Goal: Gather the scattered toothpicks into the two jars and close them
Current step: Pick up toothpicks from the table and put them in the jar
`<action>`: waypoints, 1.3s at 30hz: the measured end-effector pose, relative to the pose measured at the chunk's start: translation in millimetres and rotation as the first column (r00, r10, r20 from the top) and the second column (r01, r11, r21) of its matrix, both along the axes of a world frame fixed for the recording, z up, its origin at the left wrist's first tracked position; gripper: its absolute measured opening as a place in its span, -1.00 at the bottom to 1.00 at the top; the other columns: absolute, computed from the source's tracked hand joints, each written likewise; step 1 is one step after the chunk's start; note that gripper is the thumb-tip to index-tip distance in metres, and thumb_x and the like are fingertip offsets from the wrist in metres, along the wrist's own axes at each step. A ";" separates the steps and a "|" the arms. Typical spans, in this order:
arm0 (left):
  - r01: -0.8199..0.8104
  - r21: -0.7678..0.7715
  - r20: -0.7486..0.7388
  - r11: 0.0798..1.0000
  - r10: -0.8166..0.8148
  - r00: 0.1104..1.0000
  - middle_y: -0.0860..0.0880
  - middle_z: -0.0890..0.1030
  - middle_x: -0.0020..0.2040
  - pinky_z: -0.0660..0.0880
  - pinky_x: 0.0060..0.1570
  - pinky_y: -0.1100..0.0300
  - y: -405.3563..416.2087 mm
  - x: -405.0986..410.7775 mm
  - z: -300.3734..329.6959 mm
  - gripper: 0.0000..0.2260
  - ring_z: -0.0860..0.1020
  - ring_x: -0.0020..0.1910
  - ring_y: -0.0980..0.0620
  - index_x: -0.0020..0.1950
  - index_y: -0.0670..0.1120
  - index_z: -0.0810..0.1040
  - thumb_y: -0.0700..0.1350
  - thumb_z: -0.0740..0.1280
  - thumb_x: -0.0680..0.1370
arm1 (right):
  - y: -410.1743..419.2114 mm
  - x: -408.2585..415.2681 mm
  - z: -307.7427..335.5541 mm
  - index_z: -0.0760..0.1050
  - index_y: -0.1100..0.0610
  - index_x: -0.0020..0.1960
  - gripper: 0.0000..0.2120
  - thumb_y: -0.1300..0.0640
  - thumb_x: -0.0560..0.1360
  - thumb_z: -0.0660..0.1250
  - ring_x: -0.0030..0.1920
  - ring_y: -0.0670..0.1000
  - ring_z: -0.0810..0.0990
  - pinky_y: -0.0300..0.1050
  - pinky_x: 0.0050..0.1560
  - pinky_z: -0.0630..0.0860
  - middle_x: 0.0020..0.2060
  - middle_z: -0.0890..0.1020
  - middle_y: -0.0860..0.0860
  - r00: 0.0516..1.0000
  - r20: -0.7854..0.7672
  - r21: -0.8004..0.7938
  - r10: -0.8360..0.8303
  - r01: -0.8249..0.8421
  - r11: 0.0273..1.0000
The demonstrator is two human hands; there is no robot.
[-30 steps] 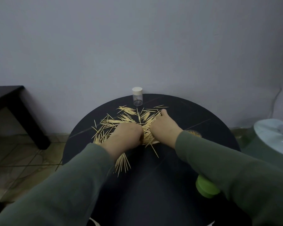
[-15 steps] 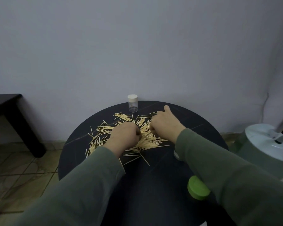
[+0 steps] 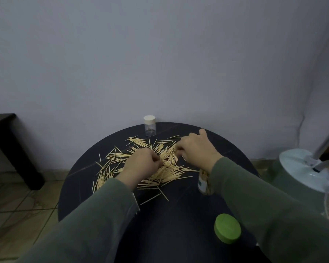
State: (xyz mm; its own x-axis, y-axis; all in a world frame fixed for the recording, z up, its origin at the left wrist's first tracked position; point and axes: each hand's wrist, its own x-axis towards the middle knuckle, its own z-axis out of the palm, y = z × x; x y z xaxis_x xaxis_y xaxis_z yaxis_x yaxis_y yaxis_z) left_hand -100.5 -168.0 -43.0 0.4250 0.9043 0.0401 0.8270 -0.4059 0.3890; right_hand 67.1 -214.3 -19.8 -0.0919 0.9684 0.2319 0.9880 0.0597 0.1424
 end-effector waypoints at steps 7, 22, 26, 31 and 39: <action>0.014 -0.162 0.511 0.987 0.071 0.856 0.10 0.64 -0.12 0.45 -0.16 0.24 -11.2 11.0 0.1 -0.89 0.51 -0.18 0.22 -0.03 0.01 0.67 0.00 0.39 0.54 | -19.1 15.2 4.3 0.58 -0.10 0.06 -0.84 -0.08 0.57 0.25 0.03 -0.10 0.48 0.03 0.28 0.17 -0.02 0.60 -0.17 0.864 -0.503 0.085 -0.013 0.064 0.994; 0.294 -0.370 0.885 0.881 0.239 0.399 0.19 0.63 -0.08 0.34 0.10 0.34 -66.4 71.7 -8.2 -0.78 0.42 0.02 0.36 0.18 -0.14 0.63 -0.14 0.34 0.57 | -59.3 62.4 2.1 0.67 0.02 -0.01 -0.88 0.09 0.46 0.44 -0.12 -0.15 0.59 -0.28 -0.10 0.48 -0.23 0.63 -0.20 0.572 -0.819 0.073 0.036 0.042 0.996; 0.303 -0.347 0.867 0.887 0.181 0.464 0.19 0.69 -0.17 0.45 -0.25 0.53 -64.5 71.8 -13.8 -0.83 0.58 -0.11 0.41 0.12 -0.10 0.65 -0.16 0.34 0.57 | -63.8 68.9 2.5 0.64 -0.07 -0.10 -0.94 0.08 0.46 0.45 -0.14 -0.11 0.62 -0.26 -0.13 0.50 -0.25 0.65 -0.17 0.587 -0.809 0.030 0.026 -0.004 1.000; 0.316 -0.320 0.871 0.893 0.145 0.470 0.19 0.68 -0.15 0.43 -0.26 0.55 -64.0 71.4 -14.5 -0.85 0.57 -0.13 0.44 0.10 -0.07 0.64 -0.17 0.35 0.55 | -65.3 74.3 3.9 0.59 -0.12 -0.17 -0.91 0.05 0.48 0.42 -0.12 -0.01 0.61 -0.15 -0.08 0.55 -0.23 0.66 -0.08 0.603 -0.796 0.067 0.052 0.002 0.998; 0.335 -0.283 0.849 0.899 0.072 0.524 0.16 0.70 -0.15 0.49 -0.17 0.48 -61.3 71.8 -19.0 -0.87 0.62 -0.07 0.31 0.01 0.03 0.65 -0.17 0.35 0.56 | -60.9 80.5 -2.2 0.59 -0.19 -0.18 -0.94 -0.05 0.46 0.42 -0.13 -0.14 0.57 -0.05 0.07 0.47 -0.27 0.63 -0.20 0.714 -0.698 -0.055 -0.045 0.009 0.998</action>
